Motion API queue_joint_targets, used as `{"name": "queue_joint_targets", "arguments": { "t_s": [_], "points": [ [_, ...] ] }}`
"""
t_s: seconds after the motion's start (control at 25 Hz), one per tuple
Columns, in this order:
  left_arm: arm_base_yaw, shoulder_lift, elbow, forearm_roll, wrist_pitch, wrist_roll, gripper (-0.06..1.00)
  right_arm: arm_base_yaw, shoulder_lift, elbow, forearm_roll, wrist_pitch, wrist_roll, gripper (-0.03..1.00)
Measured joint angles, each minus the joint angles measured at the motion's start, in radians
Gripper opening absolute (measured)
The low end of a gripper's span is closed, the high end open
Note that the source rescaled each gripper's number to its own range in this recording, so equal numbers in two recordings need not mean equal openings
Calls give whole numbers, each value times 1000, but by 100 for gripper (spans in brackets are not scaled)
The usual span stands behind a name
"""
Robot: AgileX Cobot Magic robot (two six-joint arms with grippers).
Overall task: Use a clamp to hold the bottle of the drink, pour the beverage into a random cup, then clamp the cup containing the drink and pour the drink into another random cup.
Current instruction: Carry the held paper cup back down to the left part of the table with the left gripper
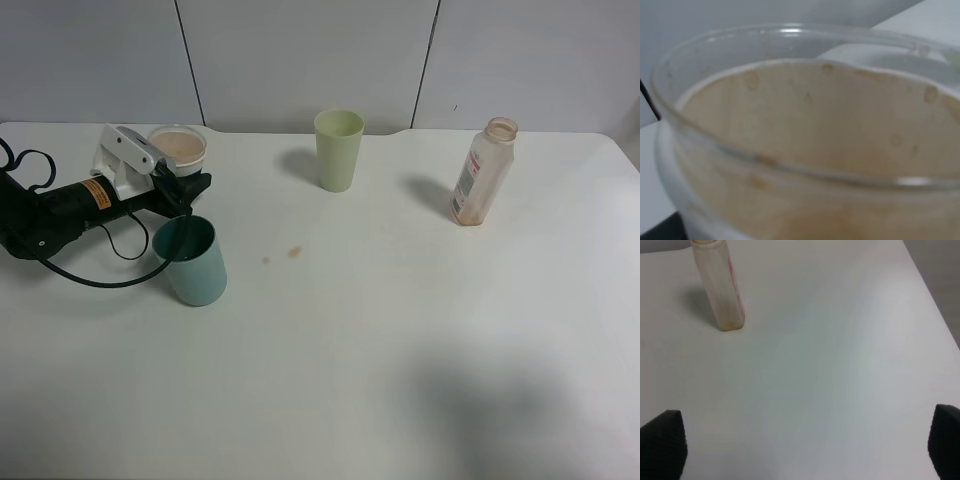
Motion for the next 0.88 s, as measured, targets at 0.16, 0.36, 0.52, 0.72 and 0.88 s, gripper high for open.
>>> {"name": "queue_joint_targets", "arguments": {
  "t_s": [0.16,0.36,0.52,0.72,0.88],
  "points": [
    [15,0,0,7,0,-8,1,0,0,0,0,0,0,100],
    [36,0,0,21,0,-39,1,0,0,0,0,0,0,100],
    [74,0,0,37,0,-42,1,0,0,0,0,0,0,100],
    [105,0,0,54,0,-42,1,0,0,0,0,0,0,100],
    [121,0,-14,77,0,-55,1,0,0,0,0,0,0,100]
  ]
}}
